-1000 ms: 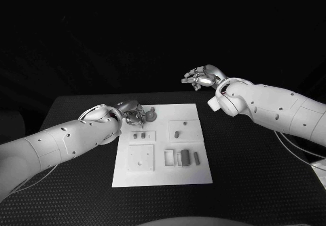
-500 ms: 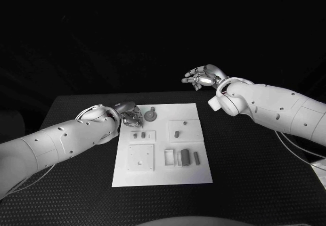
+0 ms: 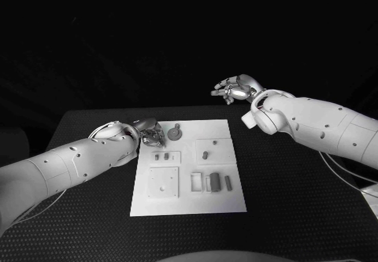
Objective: Assemble the parts on the task board
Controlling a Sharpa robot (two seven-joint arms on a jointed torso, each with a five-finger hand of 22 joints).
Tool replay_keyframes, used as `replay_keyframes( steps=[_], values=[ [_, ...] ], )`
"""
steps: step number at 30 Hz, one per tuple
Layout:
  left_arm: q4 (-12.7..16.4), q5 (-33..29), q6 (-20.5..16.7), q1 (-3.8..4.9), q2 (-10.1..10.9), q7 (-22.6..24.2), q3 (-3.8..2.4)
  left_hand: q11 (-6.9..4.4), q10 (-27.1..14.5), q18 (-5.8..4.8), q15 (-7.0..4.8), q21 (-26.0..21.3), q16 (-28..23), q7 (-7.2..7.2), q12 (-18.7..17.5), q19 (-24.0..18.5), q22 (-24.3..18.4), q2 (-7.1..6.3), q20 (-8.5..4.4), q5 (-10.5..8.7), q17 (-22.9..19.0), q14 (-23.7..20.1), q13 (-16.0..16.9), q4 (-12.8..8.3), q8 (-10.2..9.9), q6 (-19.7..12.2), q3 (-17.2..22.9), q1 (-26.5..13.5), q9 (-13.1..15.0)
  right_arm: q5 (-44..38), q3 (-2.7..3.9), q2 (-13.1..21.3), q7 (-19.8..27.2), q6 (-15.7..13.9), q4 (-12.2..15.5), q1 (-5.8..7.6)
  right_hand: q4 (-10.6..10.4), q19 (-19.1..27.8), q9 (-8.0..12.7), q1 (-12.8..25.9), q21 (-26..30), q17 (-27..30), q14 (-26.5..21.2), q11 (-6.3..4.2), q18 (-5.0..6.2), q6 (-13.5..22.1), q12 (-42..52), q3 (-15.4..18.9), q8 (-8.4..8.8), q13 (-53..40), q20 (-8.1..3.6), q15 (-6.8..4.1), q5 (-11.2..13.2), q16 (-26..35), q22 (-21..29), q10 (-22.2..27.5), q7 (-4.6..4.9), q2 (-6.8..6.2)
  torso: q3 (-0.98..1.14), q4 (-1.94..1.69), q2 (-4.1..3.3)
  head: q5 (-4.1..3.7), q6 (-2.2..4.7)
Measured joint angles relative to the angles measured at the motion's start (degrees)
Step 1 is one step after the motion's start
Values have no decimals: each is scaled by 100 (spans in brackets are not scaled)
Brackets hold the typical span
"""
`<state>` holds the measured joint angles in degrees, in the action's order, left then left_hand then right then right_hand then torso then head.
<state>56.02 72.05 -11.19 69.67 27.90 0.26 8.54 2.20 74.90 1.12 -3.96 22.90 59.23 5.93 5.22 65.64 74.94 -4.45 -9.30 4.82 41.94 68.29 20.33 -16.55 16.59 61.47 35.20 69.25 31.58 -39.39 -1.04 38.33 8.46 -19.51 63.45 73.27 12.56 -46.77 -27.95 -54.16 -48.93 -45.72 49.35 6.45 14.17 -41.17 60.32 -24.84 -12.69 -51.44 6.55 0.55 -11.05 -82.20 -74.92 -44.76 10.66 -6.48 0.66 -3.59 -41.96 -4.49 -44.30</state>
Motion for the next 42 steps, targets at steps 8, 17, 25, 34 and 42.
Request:
replay_keyframes(
  steps=[8,17,25,34,42],
  values=[
    [-42,-1,29,-14,-26,6,3,14,23,1,8,0,0,-12,0,2,0,6,0,0,0,8,0,-4,5,13,-4,-21,0,0,0,-3,0,0,0,0,0,0,0,0,0,6,0,0,0,-1,0,0,0,2,0,0,0,0,0,0,-1,0,3,2,0,0,-7],
    [-50,-2,99,-5,-34,7,7,14,23,1,9,0,23,-12,0,31,-1,6,-12,-1,6,10,-2,-8,1,13,-7,-21,2,0,0,-1,0,0,0,0,0,0,5,0,0,5,0,-21,0,-1,0,0,0,6,0,0,0,0,0,21,-1,0,4,0,1,-1,-21],
    [-50,24,153,-3,-51,13,15,14,23,1,10,0,23,-12,0,31,-1,6,-11,-1,5,10,-1,-8,-18,12,-7,-21,1,0,0,-3,1,0,0,0,0,0,5,0,0,5,0,-21,0,-1,0,0,0,6,0,0,0,0,0,21,-1,0,3,0,1,-4,-30],
    [-72,53,192,-4,-73,21,36,14,23,1,10,0,44,-12,0,32,-1,5,-10,-1,10,10,2,-9,4,11,-7,-20,0,0,0,-8,1,0,-2,0,0,0,5,0,0,10,0,-21,0,-2,23,0,-24,12,0,0,0,0,1,21,-2,0,2,-1,1,-12,-46],
    [-93,74,223,-1,-104,23,57,14,23,2,10,0,44,-13,-21,32,-1,-2,-9,-1,10,10,3,-9,10,10,-7,-14,1,0,0,-14,1,0,-2,0,0,0,10,0,0,10,0,-21,0,-1,23,0,-24,12,0,0,0,0,1,21,-2,0,3,0,1,-13,-49]
  ],
)
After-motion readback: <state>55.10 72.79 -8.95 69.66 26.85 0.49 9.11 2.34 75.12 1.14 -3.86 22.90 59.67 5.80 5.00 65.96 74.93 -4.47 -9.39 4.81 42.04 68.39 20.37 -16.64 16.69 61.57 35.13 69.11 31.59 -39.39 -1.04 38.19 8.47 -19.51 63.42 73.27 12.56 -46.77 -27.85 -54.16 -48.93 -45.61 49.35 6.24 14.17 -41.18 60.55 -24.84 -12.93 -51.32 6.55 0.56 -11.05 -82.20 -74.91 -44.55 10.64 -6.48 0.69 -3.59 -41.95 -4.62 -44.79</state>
